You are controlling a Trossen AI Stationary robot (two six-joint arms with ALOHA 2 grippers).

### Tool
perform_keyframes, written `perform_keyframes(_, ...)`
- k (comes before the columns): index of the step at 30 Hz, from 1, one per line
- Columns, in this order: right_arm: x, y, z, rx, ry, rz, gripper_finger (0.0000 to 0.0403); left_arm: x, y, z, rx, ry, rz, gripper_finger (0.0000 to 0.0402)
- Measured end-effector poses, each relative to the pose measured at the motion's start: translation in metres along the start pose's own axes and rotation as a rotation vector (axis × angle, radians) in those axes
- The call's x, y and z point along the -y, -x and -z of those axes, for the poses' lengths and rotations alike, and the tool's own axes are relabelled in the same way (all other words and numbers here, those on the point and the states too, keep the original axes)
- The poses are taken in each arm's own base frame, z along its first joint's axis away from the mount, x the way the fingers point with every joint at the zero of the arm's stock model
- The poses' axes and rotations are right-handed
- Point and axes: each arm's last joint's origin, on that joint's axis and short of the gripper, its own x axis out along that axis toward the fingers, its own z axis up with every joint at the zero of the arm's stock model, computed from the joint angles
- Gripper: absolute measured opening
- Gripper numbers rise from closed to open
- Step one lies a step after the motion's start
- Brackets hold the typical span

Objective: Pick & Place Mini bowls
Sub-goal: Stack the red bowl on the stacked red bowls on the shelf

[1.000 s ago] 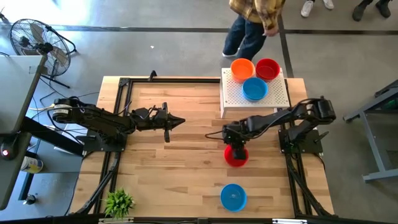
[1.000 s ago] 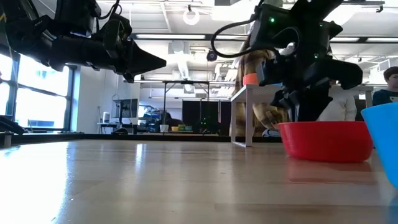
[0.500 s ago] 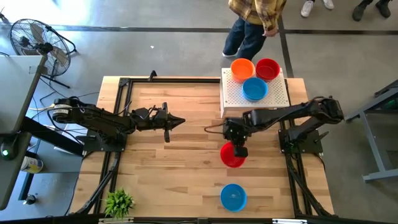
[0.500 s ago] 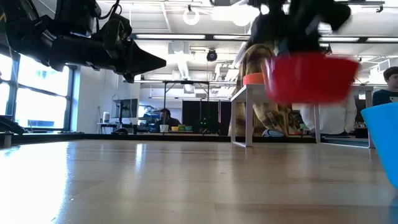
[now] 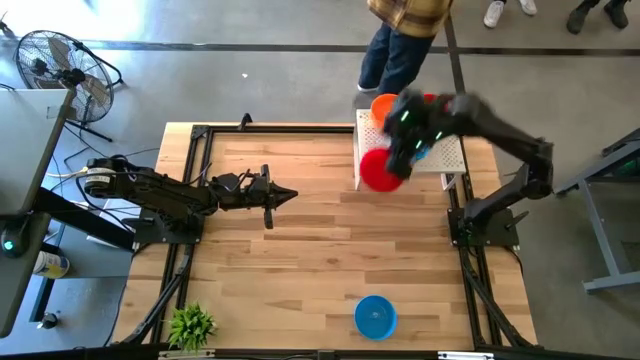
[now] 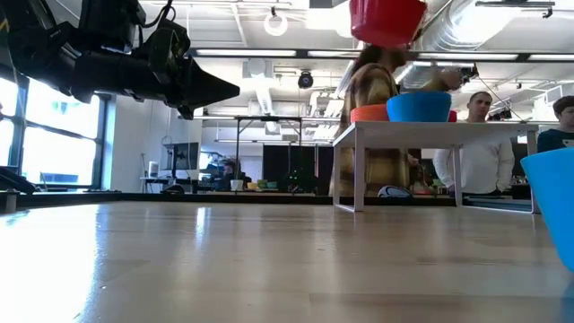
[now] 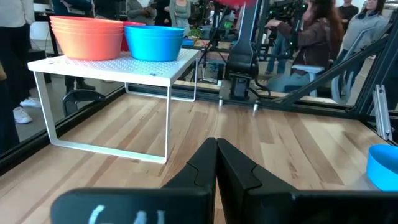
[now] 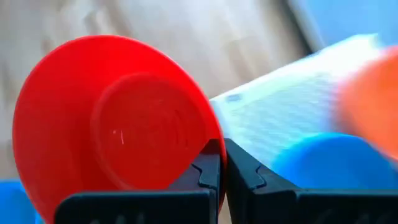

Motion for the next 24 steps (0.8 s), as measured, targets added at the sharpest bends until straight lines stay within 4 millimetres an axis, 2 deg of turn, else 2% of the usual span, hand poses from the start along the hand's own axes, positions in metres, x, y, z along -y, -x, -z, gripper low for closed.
perform_keyframes(4, 0.051, 0.034, 0.001, 0.051, -0.156, 0.134, 0.0001, 0.0, 0.0, 0.0, 0.001, 0.0, 0.0, 0.0002)
perform_keyframes(7, 0.089, 0.045, 0.009, 0.066, -0.301, 0.227, 0.0, 0.0, 0.0, 0.0, 0.005, 0.0, 0.0, 0.0002)
perform_keyframes(10, 0.123, 0.044, 0.017, 0.04, -0.426, 0.292, 0.0, 0.0, 0.0, -0.001, 0.008, 0.0, 0.001, 0.0002)
perform_keyframes(14, 0.159, 0.035, 0.024, -0.013, -0.502, 0.345, 0.0, 0.0, 0.0, -0.001, 0.007, 0.0, 0.001, 0.0002)
perform_keyframes(20, 0.201, 0.027, 0.035, -0.083, -0.591, 0.467, 0.0, 0.0, 0.0, -0.001, 0.008, 0.0, 0.001, 0.0002)
perform_keyframes(24, 0.219, 0.026, 0.044, -0.115, -0.649, 0.506, 0.0, 0.0, 0.0, -0.001, 0.007, 0.0, 0.001, 0.0002)
